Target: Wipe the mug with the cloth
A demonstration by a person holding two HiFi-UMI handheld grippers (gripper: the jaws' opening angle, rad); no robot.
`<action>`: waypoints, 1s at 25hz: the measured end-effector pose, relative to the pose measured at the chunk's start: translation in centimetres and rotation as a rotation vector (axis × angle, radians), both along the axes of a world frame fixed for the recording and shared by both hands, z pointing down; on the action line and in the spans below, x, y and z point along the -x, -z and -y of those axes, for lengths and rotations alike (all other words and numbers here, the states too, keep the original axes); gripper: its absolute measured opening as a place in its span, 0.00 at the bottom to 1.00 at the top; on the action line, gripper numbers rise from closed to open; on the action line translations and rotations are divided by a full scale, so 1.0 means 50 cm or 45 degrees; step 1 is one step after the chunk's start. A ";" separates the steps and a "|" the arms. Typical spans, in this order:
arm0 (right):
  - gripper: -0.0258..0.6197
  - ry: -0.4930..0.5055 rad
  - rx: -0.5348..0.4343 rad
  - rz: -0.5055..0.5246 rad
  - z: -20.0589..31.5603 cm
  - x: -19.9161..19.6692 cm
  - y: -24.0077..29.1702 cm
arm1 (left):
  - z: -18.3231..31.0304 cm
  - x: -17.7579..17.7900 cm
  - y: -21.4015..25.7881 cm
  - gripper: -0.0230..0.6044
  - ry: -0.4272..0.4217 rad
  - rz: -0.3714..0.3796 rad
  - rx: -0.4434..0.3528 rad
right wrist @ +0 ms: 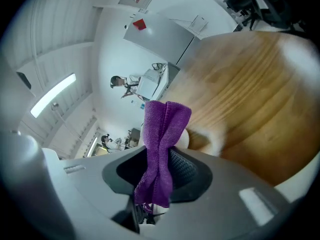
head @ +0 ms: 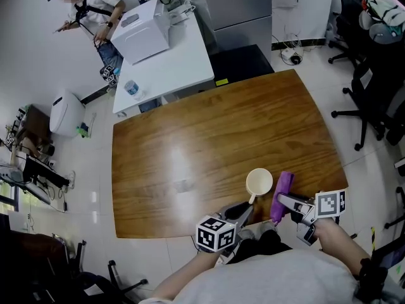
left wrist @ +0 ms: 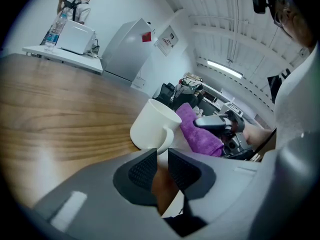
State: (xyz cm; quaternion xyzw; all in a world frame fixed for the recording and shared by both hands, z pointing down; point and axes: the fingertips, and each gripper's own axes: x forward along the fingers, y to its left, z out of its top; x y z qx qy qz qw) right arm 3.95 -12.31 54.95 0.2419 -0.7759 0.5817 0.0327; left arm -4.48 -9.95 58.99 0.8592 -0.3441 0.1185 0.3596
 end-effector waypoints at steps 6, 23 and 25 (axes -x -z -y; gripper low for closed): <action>0.24 -0.078 0.193 0.138 -0.017 0.024 0.010 | -0.006 -0.038 0.004 0.11 -0.049 0.020 0.004; 0.24 -0.047 0.141 -0.152 0.012 0.026 -0.135 | 0.005 -0.052 0.007 0.09 -0.150 -0.005 0.029; 0.24 -0.064 0.135 -0.164 0.011 0.025 -0.137 | 0.005 -0.053 0.006 0.09 -0.173 -0.015 0.027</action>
